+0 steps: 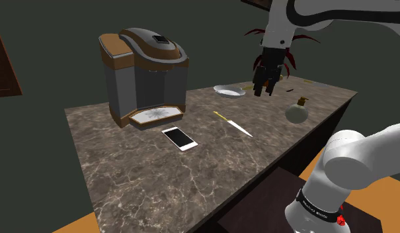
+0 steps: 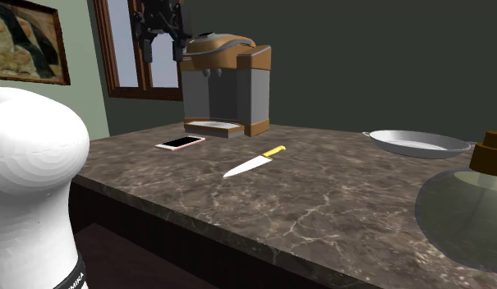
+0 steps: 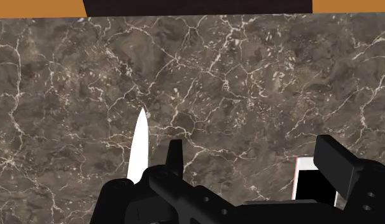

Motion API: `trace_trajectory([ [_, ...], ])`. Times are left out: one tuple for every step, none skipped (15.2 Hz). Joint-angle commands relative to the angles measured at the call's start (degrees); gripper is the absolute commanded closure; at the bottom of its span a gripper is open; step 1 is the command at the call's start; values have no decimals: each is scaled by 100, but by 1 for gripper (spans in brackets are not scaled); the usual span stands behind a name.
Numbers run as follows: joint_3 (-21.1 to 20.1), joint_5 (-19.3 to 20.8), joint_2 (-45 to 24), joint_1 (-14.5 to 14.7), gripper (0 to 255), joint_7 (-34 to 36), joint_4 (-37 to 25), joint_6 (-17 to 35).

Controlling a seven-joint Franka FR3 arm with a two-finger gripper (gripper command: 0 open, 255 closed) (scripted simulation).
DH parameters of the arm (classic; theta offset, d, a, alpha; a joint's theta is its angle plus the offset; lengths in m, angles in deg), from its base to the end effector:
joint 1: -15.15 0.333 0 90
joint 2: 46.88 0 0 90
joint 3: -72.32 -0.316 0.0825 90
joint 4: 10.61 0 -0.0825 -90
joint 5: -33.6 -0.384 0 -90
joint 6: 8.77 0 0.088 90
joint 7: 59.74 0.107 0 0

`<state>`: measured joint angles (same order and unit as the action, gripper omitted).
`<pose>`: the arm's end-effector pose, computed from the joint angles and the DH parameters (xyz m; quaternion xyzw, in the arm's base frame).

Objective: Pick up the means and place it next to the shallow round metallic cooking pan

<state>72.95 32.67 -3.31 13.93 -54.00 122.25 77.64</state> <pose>0.3073 -0.0092 0.5948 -0.9975 0.0643 0.0255 0.0110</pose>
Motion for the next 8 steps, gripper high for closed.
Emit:
trace_trajectory([
  [0,0,0,0,0,0,0,0],
  [69,49,-103,-18,0,-91,60,173],
  [138,95,-215,-35,0,-180,112,346],
  [206,139,-334,-52,0,-269,157,520],
  [273,179,-460,-71,0,-358,193,693],
  [340,216,-594,-88,0,-445,221,866],
  [408,251,-735,-103,0,-532,241,1038],
  [474,282,-882,-118,0,-619,253,1209],
])
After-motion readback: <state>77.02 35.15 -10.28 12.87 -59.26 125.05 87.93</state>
